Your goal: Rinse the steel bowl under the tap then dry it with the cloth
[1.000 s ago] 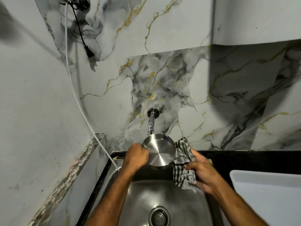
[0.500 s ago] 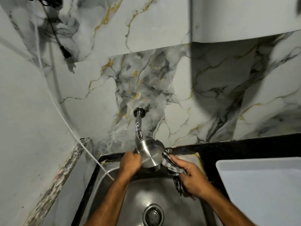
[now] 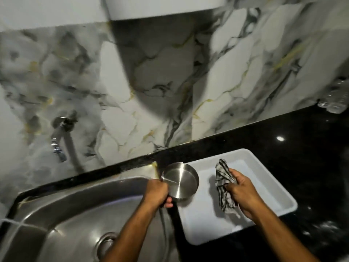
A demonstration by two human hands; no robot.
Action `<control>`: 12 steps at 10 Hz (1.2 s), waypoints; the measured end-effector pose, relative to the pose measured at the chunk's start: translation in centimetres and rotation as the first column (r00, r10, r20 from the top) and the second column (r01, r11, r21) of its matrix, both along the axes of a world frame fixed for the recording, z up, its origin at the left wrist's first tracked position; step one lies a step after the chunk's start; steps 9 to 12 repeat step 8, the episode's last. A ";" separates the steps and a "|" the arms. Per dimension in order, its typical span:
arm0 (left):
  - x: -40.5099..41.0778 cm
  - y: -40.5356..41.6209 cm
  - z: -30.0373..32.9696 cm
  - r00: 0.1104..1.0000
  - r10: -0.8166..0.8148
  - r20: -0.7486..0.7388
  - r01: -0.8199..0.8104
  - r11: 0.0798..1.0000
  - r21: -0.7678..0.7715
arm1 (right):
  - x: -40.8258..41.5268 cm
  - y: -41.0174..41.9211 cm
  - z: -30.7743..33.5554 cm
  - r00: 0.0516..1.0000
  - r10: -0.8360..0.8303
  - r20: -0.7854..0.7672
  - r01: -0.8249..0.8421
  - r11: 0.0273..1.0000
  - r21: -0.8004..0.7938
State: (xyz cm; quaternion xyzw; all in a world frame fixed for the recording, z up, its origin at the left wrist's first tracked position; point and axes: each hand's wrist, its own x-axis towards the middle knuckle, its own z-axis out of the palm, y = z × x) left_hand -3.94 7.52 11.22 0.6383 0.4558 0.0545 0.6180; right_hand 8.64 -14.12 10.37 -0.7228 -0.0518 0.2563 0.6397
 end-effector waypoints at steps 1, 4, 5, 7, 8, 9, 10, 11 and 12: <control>5.7 -5.1 -2.5 0.998 -0.041 -0.041 0.039 0.999 -0.032 | 5.6 -4.5 -2.2 0.986 -0.014 0.166 0.054 0.969 -0.240; 11.9 -12.0 -8.1 0.987 -0.027 -0.161 0.007 0.992 -0.124 | 13.4 -7.0 -9.6 0.879 0.330 0.344 0.041 0.667 -0.744; 11.7 -12.4 -9.2 0.989 -0.011 -0.149 -0.014 0.986 -0.164 | 13.1 -6.5 -12.2 0.830 0.492 0.263 -0.012 0.487 -0.873; 11.0 -12.4 -9.8 0.986 -0.072 -0.149 0.050 0.988 -0.144 | 11.5 -5.1 -13.7 0.810 0.584 0.058 -0.120 0.261 -0.958; 10.5 -11.5 -8.7 0.978 -0.085 -0.190 0.075 0.996 -0.056 | 11.5 -3.8 -11.8 0.832 0.542 0.117 -0.079 0.325 -0.942; 10.5 -11.5 -8.7 0.978 -0.085 -0.190 0.075 0.996 -0.056 | 11.5 -3.8 -11.8 0.832 0.542 0.117 -0.079 0.325 -0.942; 10.5 -11.5 -8.7 0.978 -0.085 -0.190 0.075 0.996 -0.056 | 11.5 -3.8 -11.8 0.832 0.542 0.117 -0.079 0.325 -0.942; 10.5 -11.5 -8.7 0.978 -0.085 -0.190 0.075 0.996 -0.056 | 11.5 -3.8 -11.8 0.832 0.542 0.117 -0.079 0.325 -0.942; 10.5 -11.5 -8.7 0.978 -0.085 -0.190 0.075 0.996 -0.056 | 11.5 -3.8 -11.8 0.832 0.542 0.117 -0.079 0.325 -0.942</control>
